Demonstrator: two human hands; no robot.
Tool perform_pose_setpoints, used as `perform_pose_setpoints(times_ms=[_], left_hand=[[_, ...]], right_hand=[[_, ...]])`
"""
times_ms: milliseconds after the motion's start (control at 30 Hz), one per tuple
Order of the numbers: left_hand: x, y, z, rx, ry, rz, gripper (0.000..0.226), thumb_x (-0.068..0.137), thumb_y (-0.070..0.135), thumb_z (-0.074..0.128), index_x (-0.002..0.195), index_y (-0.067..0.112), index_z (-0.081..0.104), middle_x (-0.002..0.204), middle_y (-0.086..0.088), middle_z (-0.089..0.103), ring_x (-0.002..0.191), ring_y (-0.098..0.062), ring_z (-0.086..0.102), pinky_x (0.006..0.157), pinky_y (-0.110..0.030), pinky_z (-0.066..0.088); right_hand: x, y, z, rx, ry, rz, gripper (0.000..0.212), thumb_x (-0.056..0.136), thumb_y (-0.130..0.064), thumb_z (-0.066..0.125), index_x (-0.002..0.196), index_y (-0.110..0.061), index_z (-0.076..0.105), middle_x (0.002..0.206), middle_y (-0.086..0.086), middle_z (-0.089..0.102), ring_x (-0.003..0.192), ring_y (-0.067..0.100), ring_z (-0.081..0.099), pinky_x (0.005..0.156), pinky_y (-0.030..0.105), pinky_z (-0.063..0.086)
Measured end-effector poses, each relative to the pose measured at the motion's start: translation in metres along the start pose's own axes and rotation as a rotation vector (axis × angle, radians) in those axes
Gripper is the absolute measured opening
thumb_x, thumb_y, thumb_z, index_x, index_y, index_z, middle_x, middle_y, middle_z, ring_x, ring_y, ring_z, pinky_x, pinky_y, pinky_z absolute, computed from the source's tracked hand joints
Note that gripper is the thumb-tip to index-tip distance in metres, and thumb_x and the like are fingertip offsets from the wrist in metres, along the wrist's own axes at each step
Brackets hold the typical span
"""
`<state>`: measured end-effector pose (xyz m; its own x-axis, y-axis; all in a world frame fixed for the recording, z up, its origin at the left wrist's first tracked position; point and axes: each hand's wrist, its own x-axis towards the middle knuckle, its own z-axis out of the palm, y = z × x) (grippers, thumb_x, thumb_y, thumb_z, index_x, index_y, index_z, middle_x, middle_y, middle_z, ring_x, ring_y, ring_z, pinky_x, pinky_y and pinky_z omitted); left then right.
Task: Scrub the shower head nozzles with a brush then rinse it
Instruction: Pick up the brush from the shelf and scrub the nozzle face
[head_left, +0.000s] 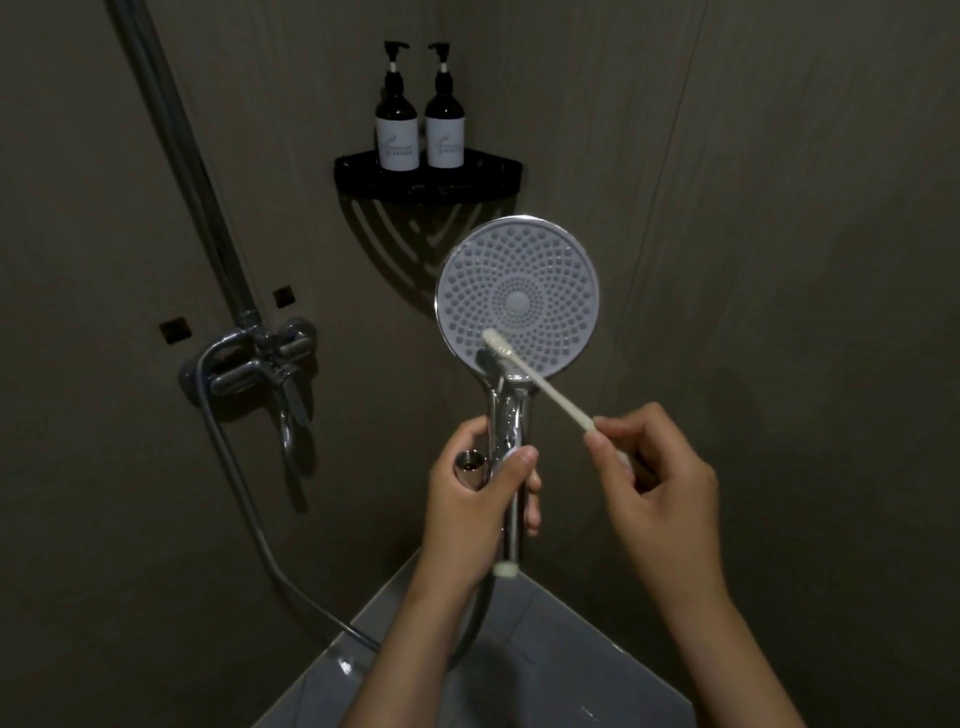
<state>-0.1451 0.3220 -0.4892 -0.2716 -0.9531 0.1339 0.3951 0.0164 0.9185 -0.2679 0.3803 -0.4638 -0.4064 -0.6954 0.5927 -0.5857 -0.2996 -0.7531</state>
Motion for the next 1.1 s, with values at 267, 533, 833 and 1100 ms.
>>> perform_pose_setpoints(times_ms=[267,533,833,1100], left_hand=[[0.0,0.002,0.003,0.006,-0.019,0.014,0.016,0.087,0.003,0.06,0.101,0.006,0.053,0.06,-0.012,0.056,0.041,-0.021,0.048,0.041,-0.025,0.042],[0.0,0.0,0.002,0.023,0.016,0.03,0.019,0.087,0.004,0.06,0.103,0.0,0.051,0.057,-0.011,0.054,0.04,-0.018,0.048,0.04,-0.025,0.044],[-0.002,0.0,0.002,0.018,0.006,0.001,0.02,0.086,0.003,0.062,0.104,0.006,0.052,0.06,-0.013,0.056,0.041,-0.021,0.048,0.041,-0.026,0.042],[-0.005,-0.001,0.004,0.151,0.011,0.127,0.023,0.085,-0.005,0.059,0.105,0.005,0.06,0.079,0.001,0.071,0.073,-0.006,0.066,0.063,-0.016,0.05]], right_hand=[[0.005,-0.002,0.012,-0.032,0.07,0.013,0.009,0.084,-0.03,0.058,0.077,-0.026,0.053,0.076,-0.015,0.064,0.059,0.006,0.058,0.054,0.03,0.047],[-0.006,-0.001,0.023,-0.079,-0.043,-0.022,0.01,0.084,-0.032,0.058,0.08,-0.037,0.051,0.076,-0.012,0.067,0.07,0.005,0.065,0.059,0.041,0.053],[0.004,-0.007,0.017,-0.051,0.135,-0.012,0.008,0.085,-0.028,0.057,0.081,-0.023,0.051,0.071,-0.016,0.061,0.062,0.005,0.058,0.055,0.033,0.048],[-0.009,-0.01,0.03,-0.035,0.027,0.015,0.008,0.084,-0.029,0.057,0.079,-0.03,0.05,0.075,-0.012,0.066,0.067,0.008,0.063,0.058,0.038,0.051]])
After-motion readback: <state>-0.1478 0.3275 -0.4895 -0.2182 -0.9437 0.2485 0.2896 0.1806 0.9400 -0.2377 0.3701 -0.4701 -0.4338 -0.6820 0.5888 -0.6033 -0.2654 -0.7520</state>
